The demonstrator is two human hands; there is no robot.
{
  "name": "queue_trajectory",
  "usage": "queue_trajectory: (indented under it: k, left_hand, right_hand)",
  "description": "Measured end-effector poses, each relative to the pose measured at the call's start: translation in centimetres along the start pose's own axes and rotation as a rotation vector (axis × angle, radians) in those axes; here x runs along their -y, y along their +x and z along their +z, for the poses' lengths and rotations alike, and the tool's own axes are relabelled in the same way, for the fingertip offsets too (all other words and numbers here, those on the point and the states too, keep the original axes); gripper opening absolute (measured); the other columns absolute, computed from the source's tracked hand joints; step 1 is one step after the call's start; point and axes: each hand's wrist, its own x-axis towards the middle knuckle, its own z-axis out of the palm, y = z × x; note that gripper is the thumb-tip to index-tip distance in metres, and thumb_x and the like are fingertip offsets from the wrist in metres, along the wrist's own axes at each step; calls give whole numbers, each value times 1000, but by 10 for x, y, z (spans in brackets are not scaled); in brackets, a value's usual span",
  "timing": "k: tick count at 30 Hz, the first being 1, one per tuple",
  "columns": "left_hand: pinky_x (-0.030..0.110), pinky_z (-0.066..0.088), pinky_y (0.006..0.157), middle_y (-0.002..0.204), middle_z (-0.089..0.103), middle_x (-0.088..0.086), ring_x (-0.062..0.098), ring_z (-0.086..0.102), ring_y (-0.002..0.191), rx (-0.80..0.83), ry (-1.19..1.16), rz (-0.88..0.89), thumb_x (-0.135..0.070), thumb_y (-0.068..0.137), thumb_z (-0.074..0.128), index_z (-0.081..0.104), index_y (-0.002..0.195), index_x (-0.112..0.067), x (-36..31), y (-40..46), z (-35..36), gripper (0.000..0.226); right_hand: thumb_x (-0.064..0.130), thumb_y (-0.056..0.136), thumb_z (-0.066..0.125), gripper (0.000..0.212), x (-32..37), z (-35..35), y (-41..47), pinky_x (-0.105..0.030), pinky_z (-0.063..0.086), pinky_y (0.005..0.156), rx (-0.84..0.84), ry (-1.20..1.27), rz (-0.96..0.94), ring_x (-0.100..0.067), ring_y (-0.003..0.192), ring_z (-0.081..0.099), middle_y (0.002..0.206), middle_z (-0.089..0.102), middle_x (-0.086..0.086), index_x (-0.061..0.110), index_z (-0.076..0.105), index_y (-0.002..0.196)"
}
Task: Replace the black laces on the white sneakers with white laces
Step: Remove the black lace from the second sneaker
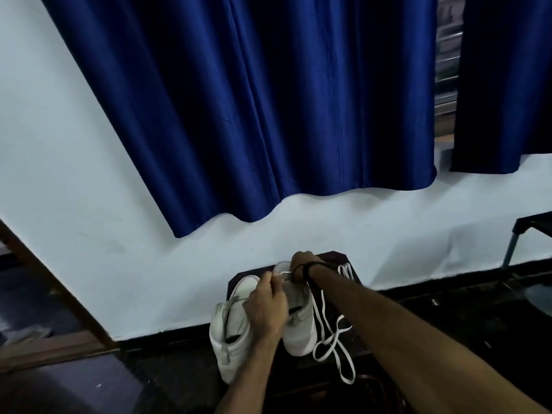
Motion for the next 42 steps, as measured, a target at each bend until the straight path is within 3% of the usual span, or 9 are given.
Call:
queue_trajectory:
  k: [5, 10, 17, 20, 26, 28, 35, 39, 42]
  left_hand:
    - [46, 49, 73, 72, 68, 12, 39, 64, 73, -92, 149, 51, -43, 96, 27, 61, 90, -17, -21, -18, 4, 44]
    - [38, 35, 63, 79, 69, 17, 40, 65, 78, -210, -1, -26, -37, 99, 34, 59, 93, -10, -39, -24, 8, 38]
    - [37, 54, 75, 99, 63, -7, 14, 62, 83, 158, -528, -179, -35, 89, 69, 59, 111, -20, -64, 29, -11, 29]
    - [26, 42, 47, 56, 49, -5, 8, 44, 46, 352, -548, -148, -36, 97, 57, 69, 94, -12, -79, 33, -18, 27]
    - [36, 52, 60, 71, 67, 12, 29, 60, 59, -67, -589, -570, -28, 97, 52, 63, 69, -15, -49, 30, -29, 32]
    - [30, 53, 54, 80, 69, 11, 30, 62, 68, -21, -597, -513, -15, 87, 60, 66, 81, -17, -49, 25, -36, 9]
    - [19, 34, 47, 52, 45, -9, 6, 39, 44, 330, -735, -96, -14, 84, 72, 61, 116, -27, -107, 7, -45, 36]
    - [15, 33, 46, 41, 45, -16, 0, 40, 40, 430, -694, -39, -22, 95, 61, 70, 96, -10, -125, -2, -48, 15]
    - [22, 27, 44, 46, 40, -10, 9, 34, 43, 195, -730, -292, -31, 97, 58, 61, 66, -17, -101, 11, -43, 34]
  right_hand:
    - [29, 93, 58, 45, 6, -3, 18, -39, 36, 107, 9, 134, 69, -32, 129, 45, 138, 49, -15, 8, 52, 132]
    - [38, 95, 57, 30, -10, -31, -16, -28, 43, 60, 305, 1019, -5, -16, 55, 50, 59, 55, 0, 12, 58, 81]
    - [50, 95, 51, 40, -23, -102, -91, -17, 31, 41, 341, 816, -226, -8, 42, 30, 49, 37, 8, 19, 72, 82]
    - [52, 89, 59, 37, -21, -116, -103, -22, 33, 55, 230, 877, -281, -11, 50, 33, 55, 40, 7, 17, 66, 82]
    - [36, 94, 57, 20, -40, -162, -119, -23, 26, 54, 103, 1181, -332, -9, 45, 24, 54, 30, 7, 17, 56, 88]
    - [34, 98, 51, 20, -45, -177, -126, -19, 25, 47, 109, 1192, -366, -6, 40, 20, 54, 30, 8, 18, 57, 89]
    - [31, 101, 47, 20, -26, -160, -133, -20, 10, 41, 143, 913, -333, -5, 44, 19, 56, 34, 8, 16, 59, 95]
    - [28, 97, 56, 15, -9, -150, -139, -18, 15, 43, 211, 859, -344, -5, 48, 22, 58, 39, 8, 14, 62, 93]
    - [29, 93, 61, 15, -14, -152, -147, -19, 18, 45, 160, 860, -334, -7, 50, 24, 57, 37, 8, 14, 62, 91]
